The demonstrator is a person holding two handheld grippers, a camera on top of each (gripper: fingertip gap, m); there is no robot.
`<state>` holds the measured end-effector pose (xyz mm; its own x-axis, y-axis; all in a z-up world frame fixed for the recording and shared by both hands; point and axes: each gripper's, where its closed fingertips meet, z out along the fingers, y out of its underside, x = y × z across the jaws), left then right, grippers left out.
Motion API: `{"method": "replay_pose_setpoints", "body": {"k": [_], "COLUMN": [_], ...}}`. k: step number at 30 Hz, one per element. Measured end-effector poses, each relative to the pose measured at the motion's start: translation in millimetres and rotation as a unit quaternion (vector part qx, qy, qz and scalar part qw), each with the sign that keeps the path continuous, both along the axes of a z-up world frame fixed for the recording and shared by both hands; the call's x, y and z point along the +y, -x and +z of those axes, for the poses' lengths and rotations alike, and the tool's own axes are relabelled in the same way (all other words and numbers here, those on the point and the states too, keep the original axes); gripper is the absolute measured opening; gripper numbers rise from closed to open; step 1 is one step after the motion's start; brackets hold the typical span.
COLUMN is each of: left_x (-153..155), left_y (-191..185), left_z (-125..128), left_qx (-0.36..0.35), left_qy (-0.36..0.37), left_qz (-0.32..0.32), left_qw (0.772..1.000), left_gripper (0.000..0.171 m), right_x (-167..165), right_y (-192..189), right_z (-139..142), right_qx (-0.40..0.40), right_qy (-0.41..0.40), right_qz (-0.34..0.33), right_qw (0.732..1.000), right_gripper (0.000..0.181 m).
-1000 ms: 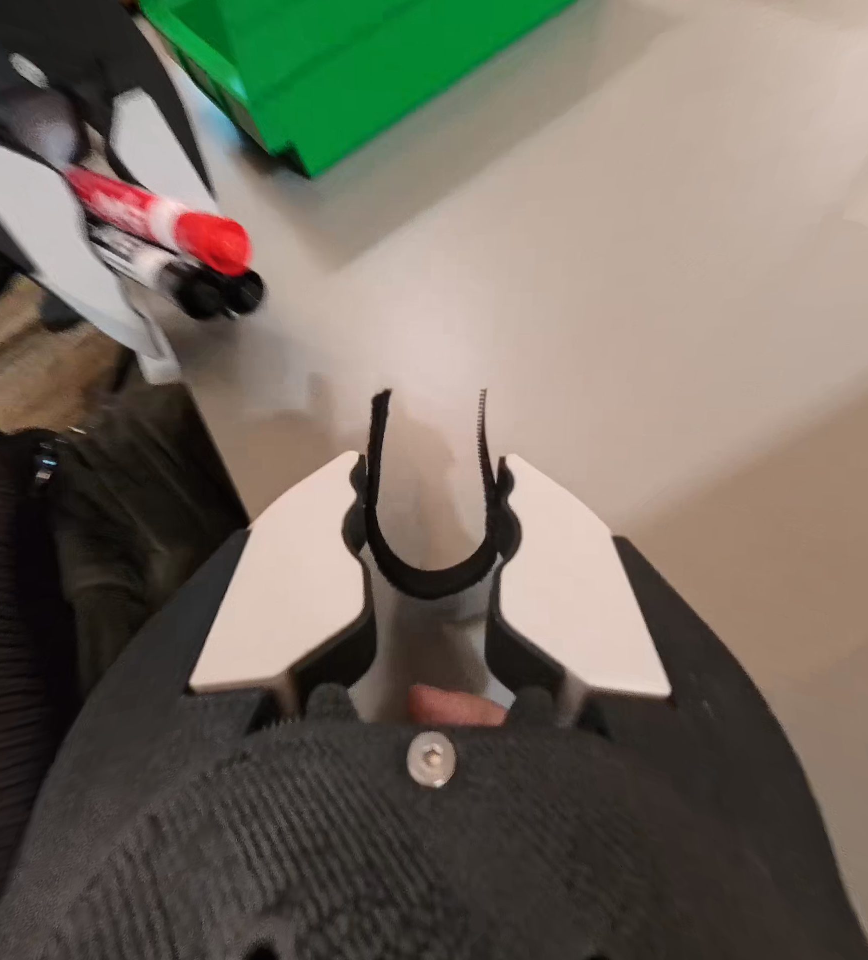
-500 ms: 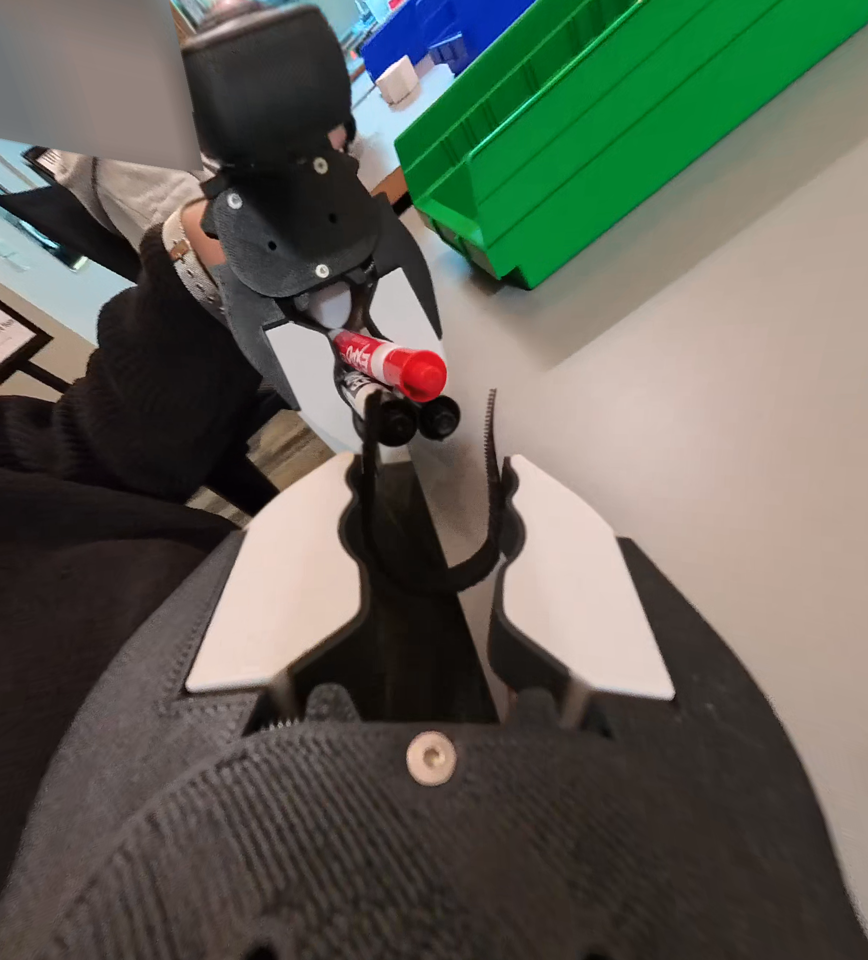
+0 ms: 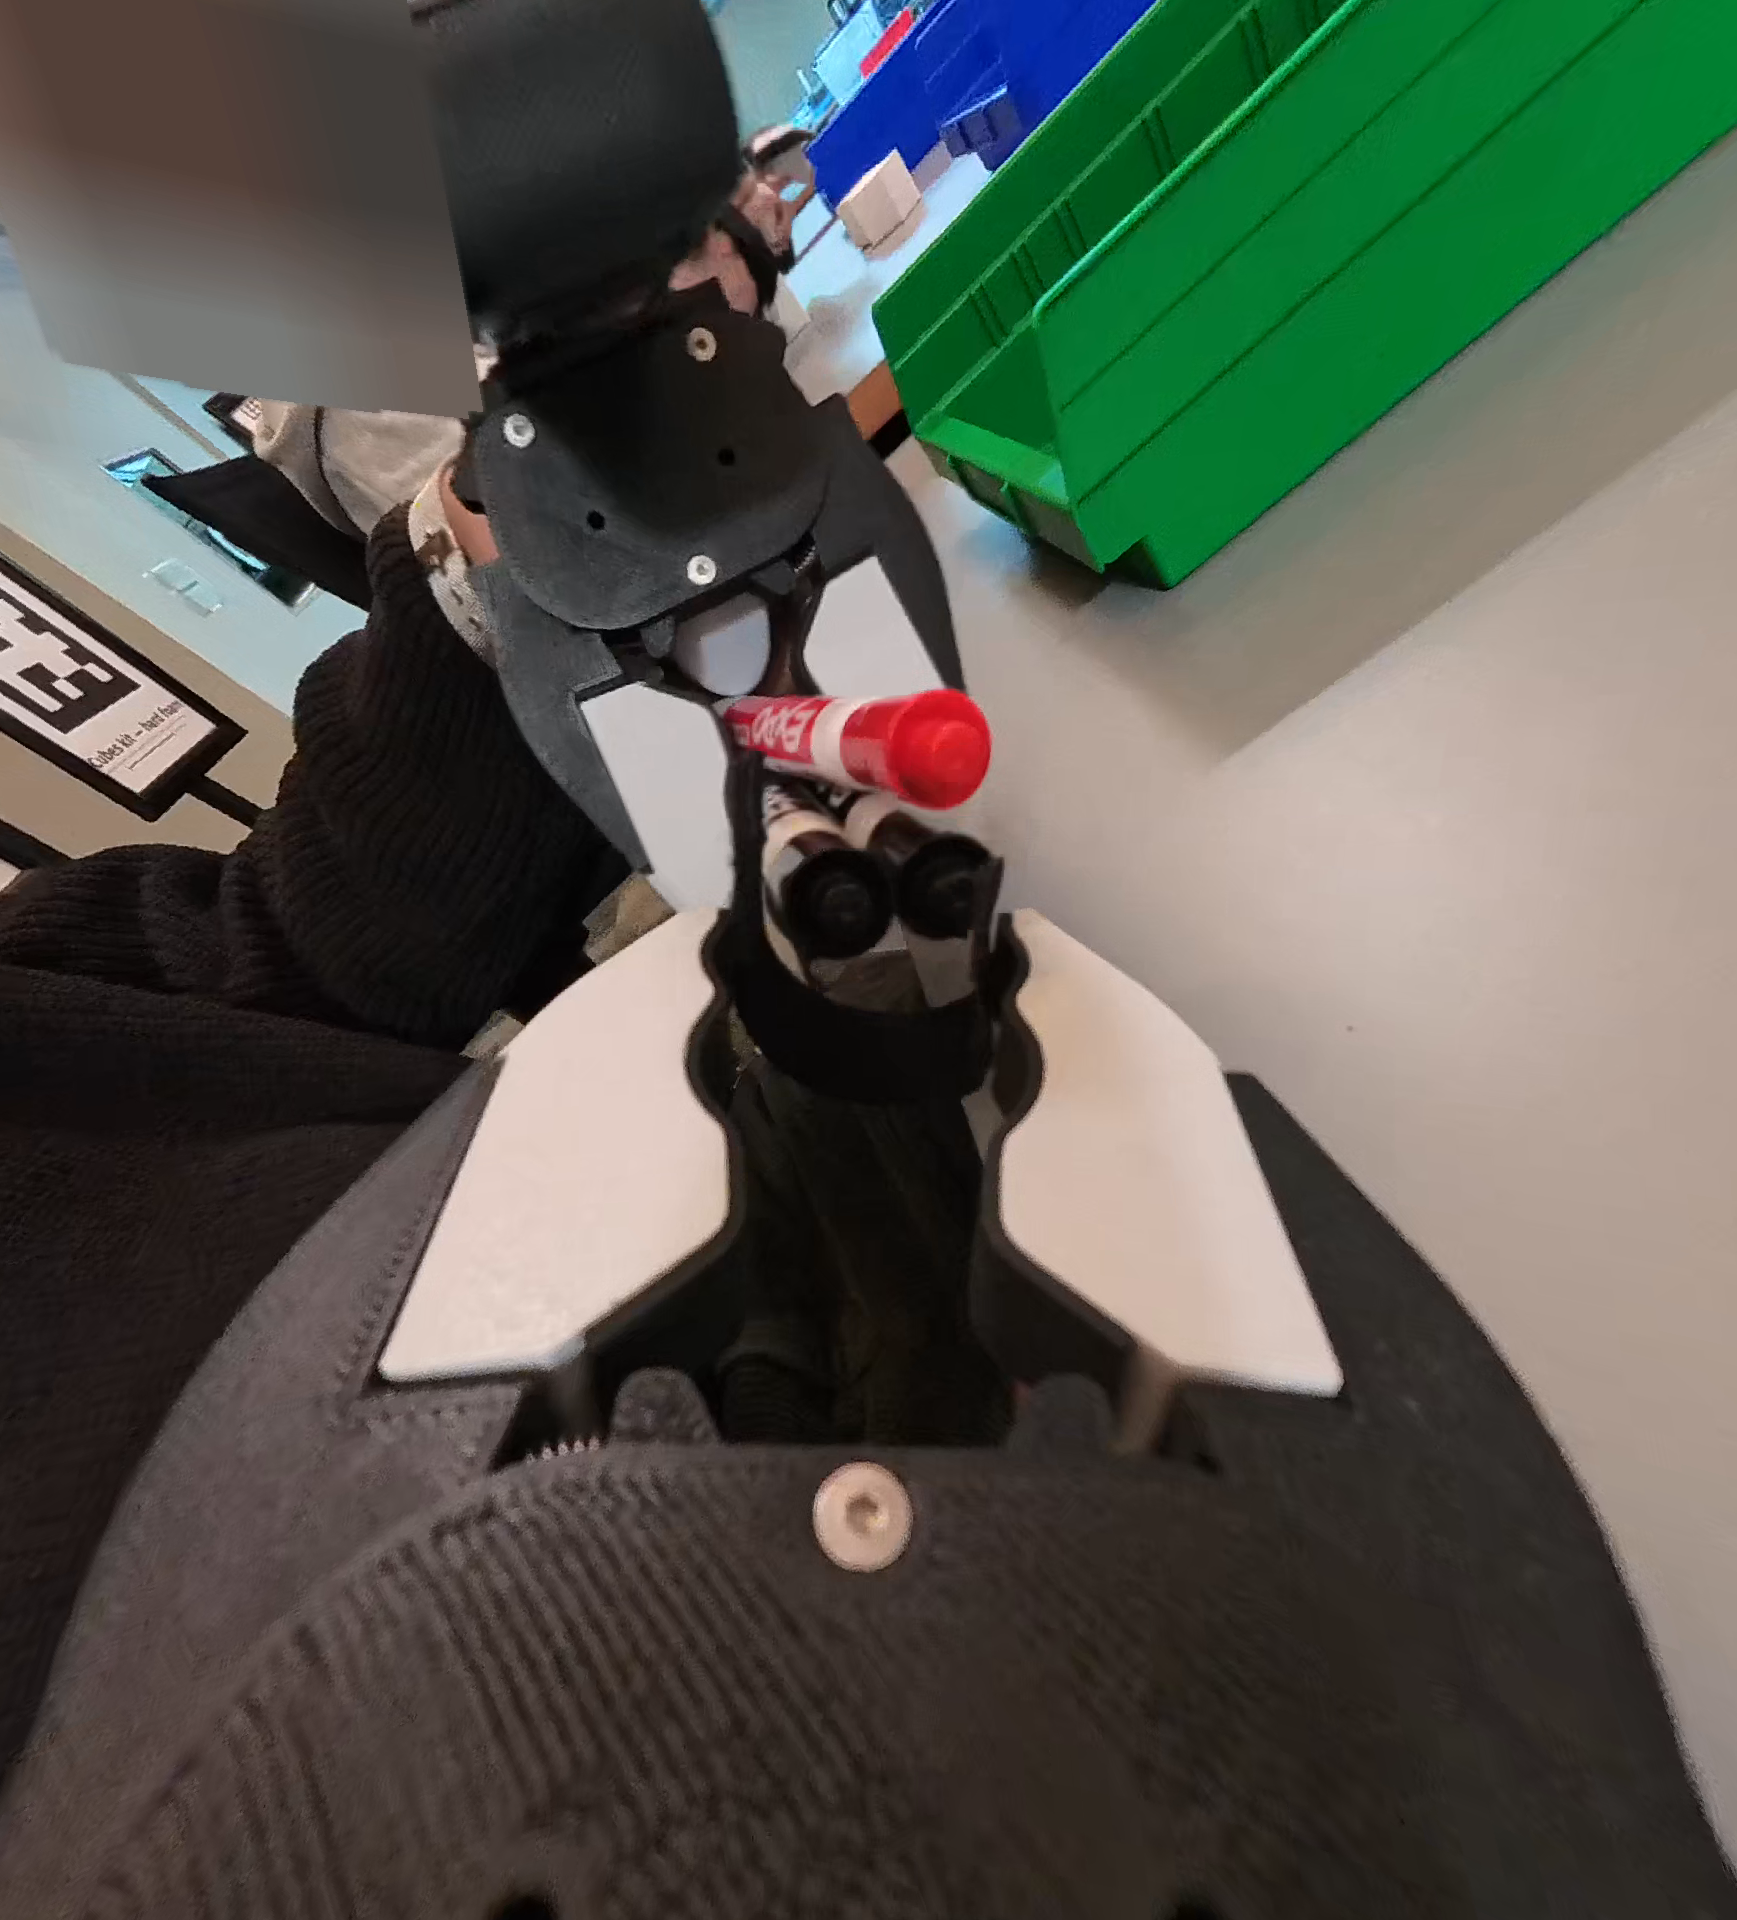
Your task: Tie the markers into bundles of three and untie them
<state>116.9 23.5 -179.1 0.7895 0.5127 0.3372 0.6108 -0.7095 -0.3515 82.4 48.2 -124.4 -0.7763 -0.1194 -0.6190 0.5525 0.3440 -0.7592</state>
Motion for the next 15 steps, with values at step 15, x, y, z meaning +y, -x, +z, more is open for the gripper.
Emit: {"method": "replay_pose_setpoints", "body": {"k": [15], "left_x": [-4.7], "left_y": [6.1], "left_z": [-2.5], "left_qx": [0.057], "left_qy": [0.090], "left_qz": [-0.033], "left_qw": [0.994], "left_gripper": [0.044], "right_x": [3.8], "right_y": [0.1], "right_z": [-16.2], "right_qx": [-0.052], "right_qy": [-0.029], "right_qz": [0.032], "right_qw": [0.998], "right_gripper": [0.069]}}
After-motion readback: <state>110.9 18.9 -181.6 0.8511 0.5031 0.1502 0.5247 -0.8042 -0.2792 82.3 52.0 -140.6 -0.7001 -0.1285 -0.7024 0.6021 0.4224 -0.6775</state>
